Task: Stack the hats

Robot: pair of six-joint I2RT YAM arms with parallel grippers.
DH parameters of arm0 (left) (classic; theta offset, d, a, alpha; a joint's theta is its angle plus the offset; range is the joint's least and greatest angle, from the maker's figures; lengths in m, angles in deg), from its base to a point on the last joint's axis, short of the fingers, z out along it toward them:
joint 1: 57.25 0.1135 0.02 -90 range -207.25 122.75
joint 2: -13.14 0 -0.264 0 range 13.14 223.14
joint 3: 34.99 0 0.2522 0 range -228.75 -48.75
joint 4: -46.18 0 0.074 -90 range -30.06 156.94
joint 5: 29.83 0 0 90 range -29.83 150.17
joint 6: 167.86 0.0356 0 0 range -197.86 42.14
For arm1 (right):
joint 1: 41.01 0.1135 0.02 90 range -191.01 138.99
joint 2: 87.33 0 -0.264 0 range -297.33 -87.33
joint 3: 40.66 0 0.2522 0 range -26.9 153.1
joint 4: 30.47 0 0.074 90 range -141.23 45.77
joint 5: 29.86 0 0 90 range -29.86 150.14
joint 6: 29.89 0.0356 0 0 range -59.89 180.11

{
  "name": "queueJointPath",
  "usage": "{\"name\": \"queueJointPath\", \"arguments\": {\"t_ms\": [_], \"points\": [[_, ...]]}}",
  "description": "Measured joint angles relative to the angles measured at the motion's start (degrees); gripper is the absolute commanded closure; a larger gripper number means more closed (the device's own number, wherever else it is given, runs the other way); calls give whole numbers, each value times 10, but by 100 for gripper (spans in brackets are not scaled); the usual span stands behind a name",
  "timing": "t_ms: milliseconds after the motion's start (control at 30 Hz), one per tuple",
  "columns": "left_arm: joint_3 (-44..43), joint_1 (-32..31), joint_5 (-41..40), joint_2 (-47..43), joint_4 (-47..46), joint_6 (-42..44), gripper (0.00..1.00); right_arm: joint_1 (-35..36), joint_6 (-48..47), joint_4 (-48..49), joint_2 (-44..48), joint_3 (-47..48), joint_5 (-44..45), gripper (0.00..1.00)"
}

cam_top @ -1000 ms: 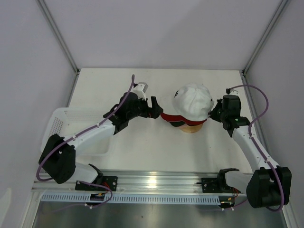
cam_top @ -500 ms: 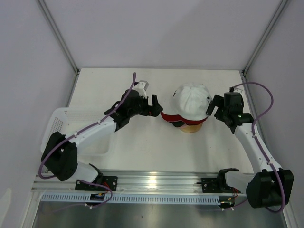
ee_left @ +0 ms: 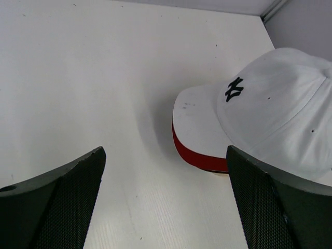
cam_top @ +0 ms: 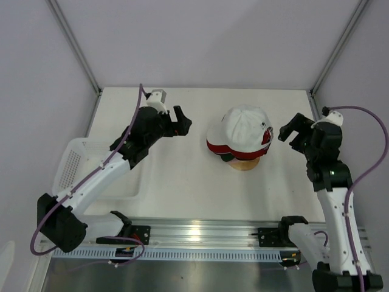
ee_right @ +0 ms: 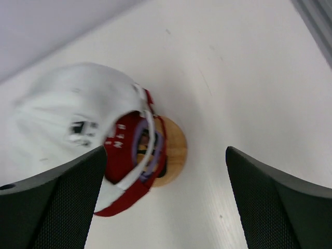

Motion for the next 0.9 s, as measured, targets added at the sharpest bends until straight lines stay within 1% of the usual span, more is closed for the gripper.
{"name": "queueJointPath", "arguments": {"t_ms": [100, 167, 267, 400, 533, 600, 667, 767, 900], "points": [[-16, 0, -19, -28, 28, -1, 0, -1, -12, 56, 54, 3, -50, 1], [-23, 0, -26, -47, 43, -1, 1, -2, -20, 93, 72, 13, -83, 0], [-34, 0, -36, -76, 68, -1, 1, -2, -22, 127, 63, 28, -99, 0], [-52, 0, -62, -118, 123, 7, 1, -2, -22, 142, 30, 29, -101, 1], [-54, 0, -107, -185, 176, 29, 0, -2, -22, 169, 13, 1, -113, 0], [-47, 1, -121, -223, 185, 43, 1, -2, -22, 184, 15, -19, -122, 0], [-25, 3, -120, -270, 190, 61, 1, -2, -23, 197, 21, -35, -129, 1], [13, 4, -97, -334, 193, 83, 1, -2, -25, 214, 31, -51, -132, 0], [43, 5, -58, -376, 195, 99, 1, -2, -26, 231, 32, -53, -136, 1]]}}
